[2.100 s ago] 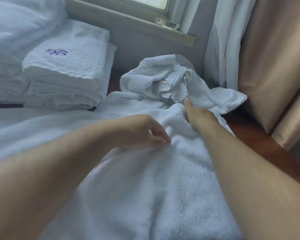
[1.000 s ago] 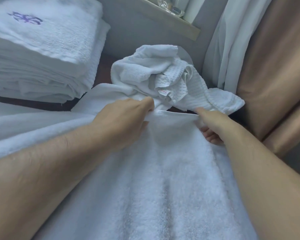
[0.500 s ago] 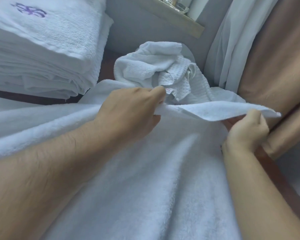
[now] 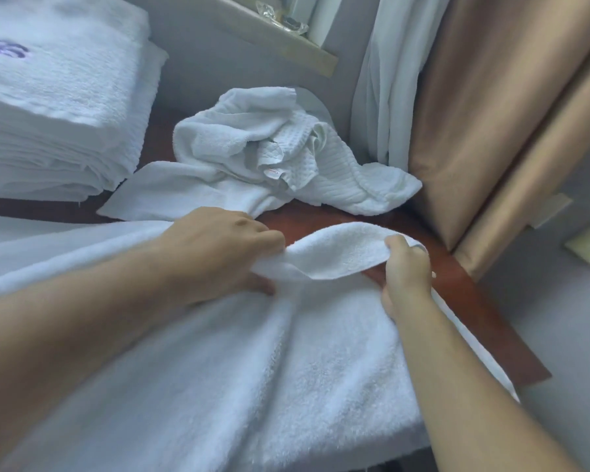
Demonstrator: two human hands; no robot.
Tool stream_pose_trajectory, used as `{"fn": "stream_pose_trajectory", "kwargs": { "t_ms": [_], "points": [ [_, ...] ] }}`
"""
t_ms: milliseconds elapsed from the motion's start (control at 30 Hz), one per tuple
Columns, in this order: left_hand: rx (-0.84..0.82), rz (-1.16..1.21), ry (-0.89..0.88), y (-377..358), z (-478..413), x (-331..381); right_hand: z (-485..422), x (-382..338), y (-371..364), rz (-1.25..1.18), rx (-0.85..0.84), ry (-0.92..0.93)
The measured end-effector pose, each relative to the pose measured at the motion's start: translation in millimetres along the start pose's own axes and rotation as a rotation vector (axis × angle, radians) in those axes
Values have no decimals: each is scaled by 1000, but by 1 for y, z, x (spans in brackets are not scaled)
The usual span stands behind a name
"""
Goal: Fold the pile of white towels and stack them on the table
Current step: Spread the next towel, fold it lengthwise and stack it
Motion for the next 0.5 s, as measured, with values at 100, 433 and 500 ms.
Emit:
{"fn": "stream_pose_trajectory", "kwargs": {
  "t_ms": [100, 433, 500],
  "points": [
    [79, -116, -220, 11, 4, 29, 6, -5, 3, -16, 4, 70],
    [47, -325, 451, 6, 14, 32, -6, -15, 28, 113, -96, -49],
    [129, -229, 416, 0, 23, 41, -11, -2, 40, -6, -82, -140]
  ]
}}
Point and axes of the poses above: each hand's wrist, its own z-axis away from the middle knuckle, its own y-axis out of the back of the hand, x = y × z, the point moved 8 cm from there along -z, towards the middle knuckle, and after that the axes turned 15 degrees about x, right-handed, at the moved point
